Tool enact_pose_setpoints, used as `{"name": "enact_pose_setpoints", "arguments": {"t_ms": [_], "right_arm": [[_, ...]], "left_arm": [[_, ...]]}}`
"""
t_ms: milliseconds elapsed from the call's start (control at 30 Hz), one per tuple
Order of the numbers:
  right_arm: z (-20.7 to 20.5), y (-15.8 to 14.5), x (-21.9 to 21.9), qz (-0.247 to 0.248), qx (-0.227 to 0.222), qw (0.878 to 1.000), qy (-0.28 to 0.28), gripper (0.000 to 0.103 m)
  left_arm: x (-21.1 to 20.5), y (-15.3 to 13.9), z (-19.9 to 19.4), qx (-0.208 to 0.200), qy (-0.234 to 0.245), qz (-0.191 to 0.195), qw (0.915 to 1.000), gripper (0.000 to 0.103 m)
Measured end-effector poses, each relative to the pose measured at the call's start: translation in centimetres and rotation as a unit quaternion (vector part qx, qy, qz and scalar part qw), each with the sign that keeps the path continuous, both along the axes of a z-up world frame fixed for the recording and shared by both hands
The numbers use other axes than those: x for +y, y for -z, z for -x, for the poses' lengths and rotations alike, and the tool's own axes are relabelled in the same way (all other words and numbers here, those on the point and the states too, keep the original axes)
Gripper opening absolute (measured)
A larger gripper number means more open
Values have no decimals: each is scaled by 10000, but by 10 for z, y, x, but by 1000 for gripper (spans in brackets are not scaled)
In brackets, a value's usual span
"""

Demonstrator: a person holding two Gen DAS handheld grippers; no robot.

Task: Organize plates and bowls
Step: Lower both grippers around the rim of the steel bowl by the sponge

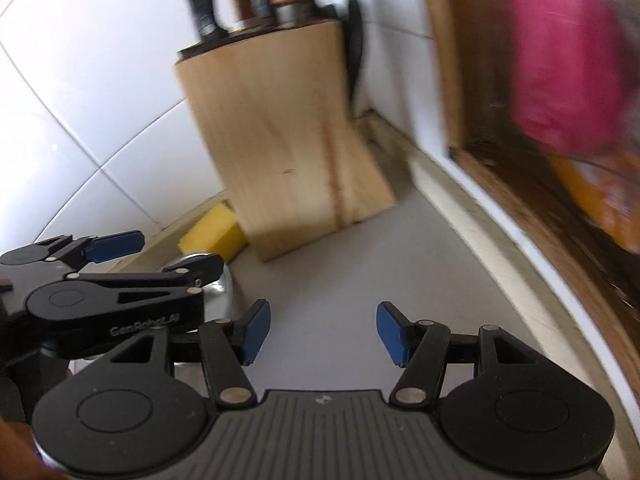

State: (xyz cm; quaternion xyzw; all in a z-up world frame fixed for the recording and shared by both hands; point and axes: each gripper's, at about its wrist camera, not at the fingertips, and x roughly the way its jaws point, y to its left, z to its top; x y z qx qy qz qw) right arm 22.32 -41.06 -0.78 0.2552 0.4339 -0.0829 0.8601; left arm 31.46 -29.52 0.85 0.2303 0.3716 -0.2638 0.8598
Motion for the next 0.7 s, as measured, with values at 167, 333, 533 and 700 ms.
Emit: {"name": "enact_pose_setpoints", "arguments": {"t_ms": [167,333,533,700], "right_arm": [[-23,4,16,-40,7,9995,-306,34],[-36,11,28,-124,47,9987,-486,36],[-48,19,35,-214,112,9981,-561,38],[-56,27,37,-388,207,9973,-584,38]], "left_arm": [[14,6,-19,46,-265,-51,9996,81],[23,15,-35,163,-435,-63,9989,81],[28,26,-51,344,-463,-105,9983,81],[32,33,-62,714,-480,26,9963,81]]}}
